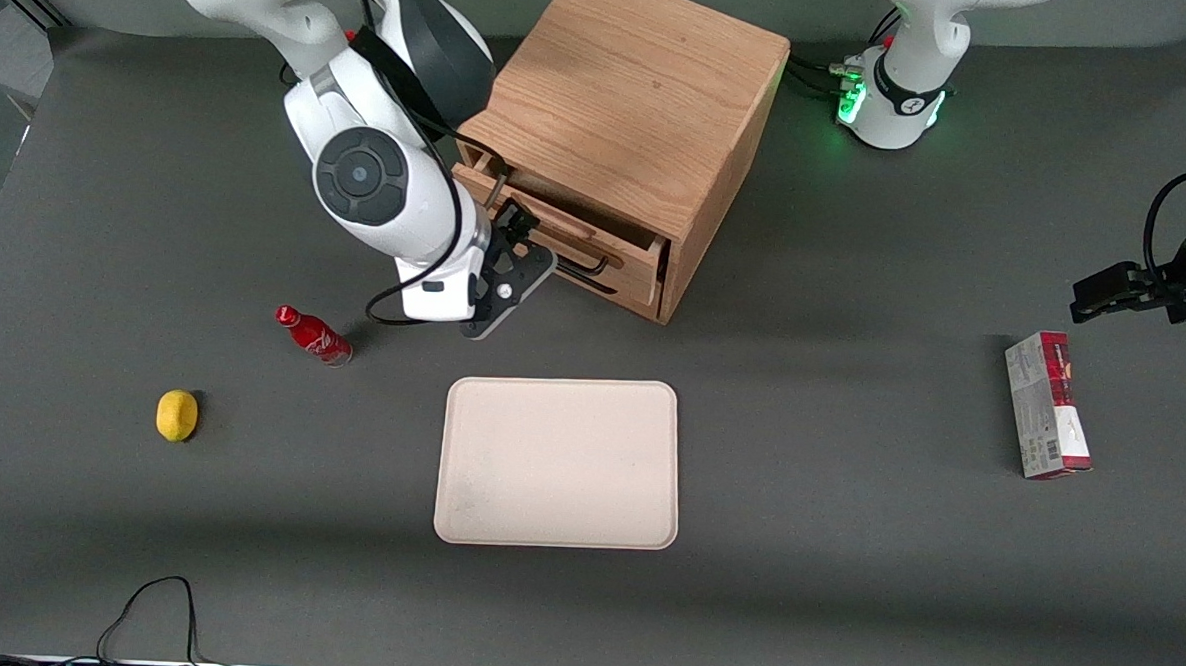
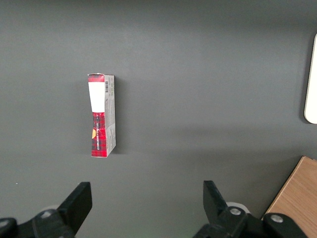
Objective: Open upper drawer
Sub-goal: 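Hook the right gripper onto the upper drawer's black handle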
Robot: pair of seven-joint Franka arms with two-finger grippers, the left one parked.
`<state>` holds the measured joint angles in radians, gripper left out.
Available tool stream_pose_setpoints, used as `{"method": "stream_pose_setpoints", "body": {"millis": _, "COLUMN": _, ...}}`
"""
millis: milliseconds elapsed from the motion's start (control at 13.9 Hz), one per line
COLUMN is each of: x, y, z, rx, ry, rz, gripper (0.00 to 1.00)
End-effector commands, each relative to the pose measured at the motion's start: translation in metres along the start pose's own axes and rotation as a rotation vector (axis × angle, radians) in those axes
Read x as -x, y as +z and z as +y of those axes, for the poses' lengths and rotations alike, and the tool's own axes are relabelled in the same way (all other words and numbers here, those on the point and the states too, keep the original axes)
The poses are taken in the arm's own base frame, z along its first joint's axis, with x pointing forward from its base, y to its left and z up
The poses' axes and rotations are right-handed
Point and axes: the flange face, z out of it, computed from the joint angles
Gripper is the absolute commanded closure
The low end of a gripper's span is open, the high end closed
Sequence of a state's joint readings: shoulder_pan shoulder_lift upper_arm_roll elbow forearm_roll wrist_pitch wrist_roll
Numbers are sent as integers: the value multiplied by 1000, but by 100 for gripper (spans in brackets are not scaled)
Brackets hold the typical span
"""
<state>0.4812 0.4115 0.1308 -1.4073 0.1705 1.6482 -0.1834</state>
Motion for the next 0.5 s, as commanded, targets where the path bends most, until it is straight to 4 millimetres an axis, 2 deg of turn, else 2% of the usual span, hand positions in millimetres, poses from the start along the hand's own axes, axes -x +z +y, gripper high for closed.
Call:
{"method": "stream_pose_setpoints", "body": {"millis": 0, "x": -11, "y": 17, "z": -11, "rx": -7, "ry": -36, "rz": 11, "gripper": 0}}
{"method": "stream_pose_setpoints", "body": {"millis": 144, "x": -11, "y": 31, "z": -11, "rx": -3, "ry": -34, "rz": 11, "gripper": 0}}
{"method": "stream_pose_setpoints", "body": {"millis": 359, "x": -10, "y": 40, "z": -11, "rx": -4, "ry": -32, "rz": 2, "gripper": 0}}
{"method": "stream_pose_setpoints", "body": {"millis": 431, "x": -9, "y": 44, "z": -17, "rx": -3, "ry": -39, "rz": -5, "gripper": 0}}
